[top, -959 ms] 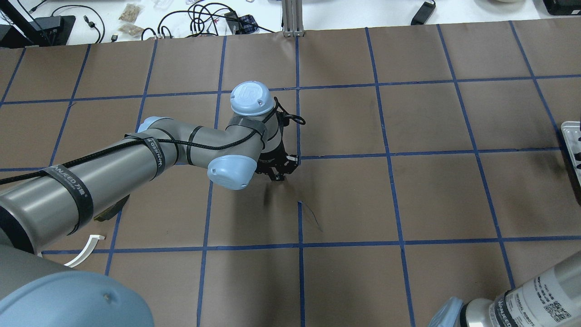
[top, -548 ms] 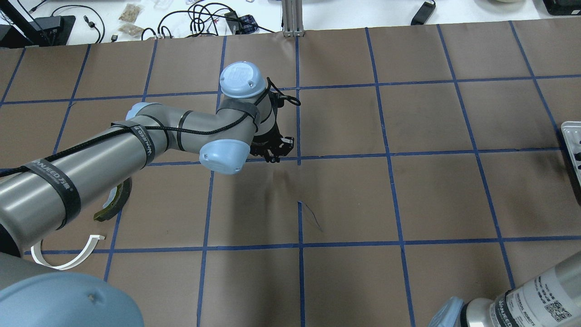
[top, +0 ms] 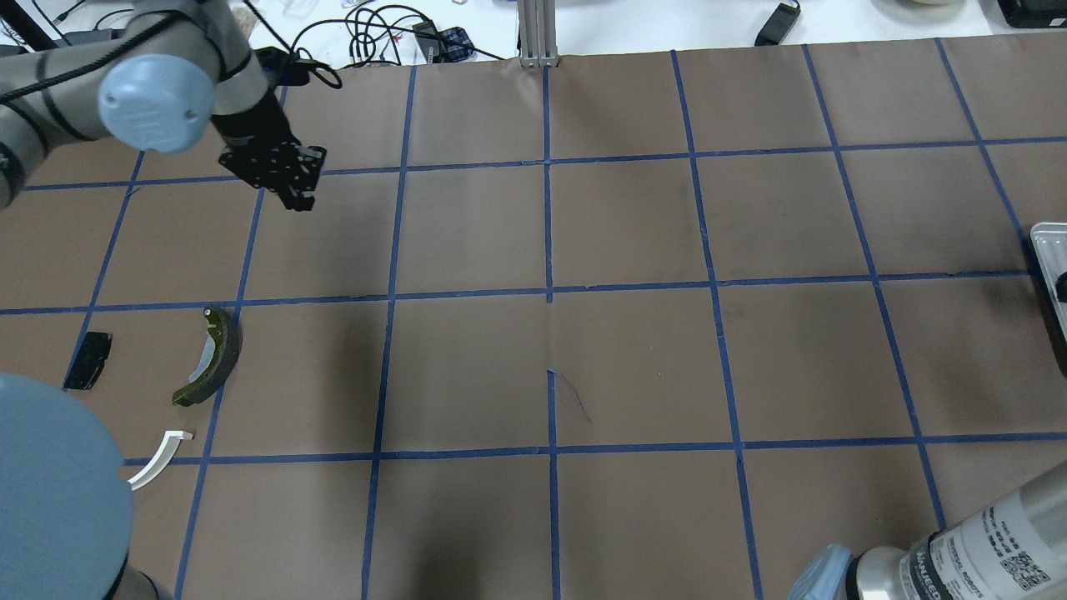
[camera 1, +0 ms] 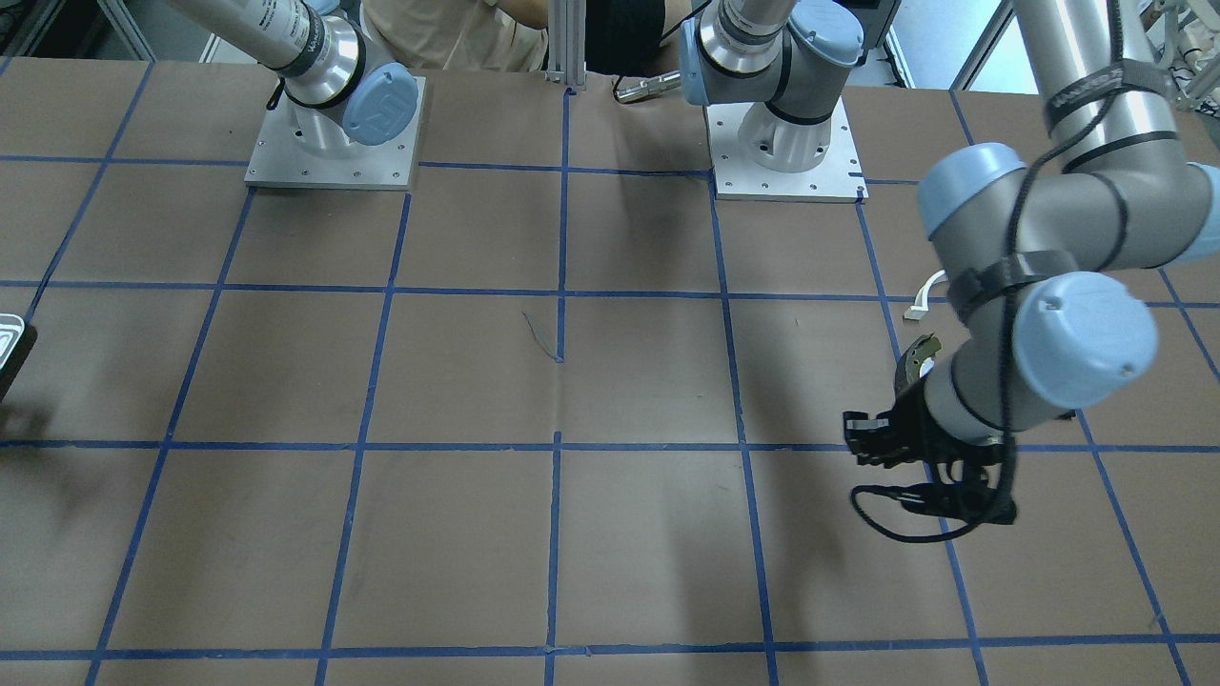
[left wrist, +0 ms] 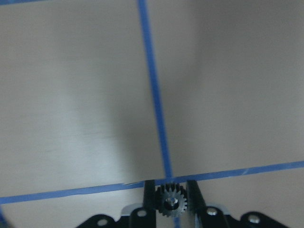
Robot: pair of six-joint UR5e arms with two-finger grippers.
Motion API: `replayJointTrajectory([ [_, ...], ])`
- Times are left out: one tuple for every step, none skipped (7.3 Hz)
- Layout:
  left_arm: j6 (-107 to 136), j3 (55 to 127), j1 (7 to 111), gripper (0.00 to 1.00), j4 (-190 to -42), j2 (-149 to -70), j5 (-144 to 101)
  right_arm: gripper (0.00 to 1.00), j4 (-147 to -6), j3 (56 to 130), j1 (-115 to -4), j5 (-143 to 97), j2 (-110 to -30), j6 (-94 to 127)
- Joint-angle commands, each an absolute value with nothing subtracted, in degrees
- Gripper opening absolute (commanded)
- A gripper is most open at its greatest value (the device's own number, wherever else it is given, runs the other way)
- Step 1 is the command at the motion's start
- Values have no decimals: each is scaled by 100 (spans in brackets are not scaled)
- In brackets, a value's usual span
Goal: Place bearing gear from tray to pile
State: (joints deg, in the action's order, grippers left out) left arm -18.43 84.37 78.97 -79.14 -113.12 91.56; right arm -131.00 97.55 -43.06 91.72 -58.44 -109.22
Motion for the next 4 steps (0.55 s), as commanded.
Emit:
replayJointTrajectory([
  [-2879,8603,6772,0,-8059,-11207,9324,9,-13061,9738,-4307,9219,-5888,-10705],
  [-2918,8813,6428,0,-8007,-11215,9377,6,-12991,9747,-4315,9185,-5906,-10453],
  [-2979,9033,6294,0,-7911,-11224,9552,5,-12842,9756,-4394,9150,-6211,-9815],
  [-3093,9279,6249,0,-7710,-11224,9562,6,-12214,9765,-4690,9089,-6640,-9287],
])
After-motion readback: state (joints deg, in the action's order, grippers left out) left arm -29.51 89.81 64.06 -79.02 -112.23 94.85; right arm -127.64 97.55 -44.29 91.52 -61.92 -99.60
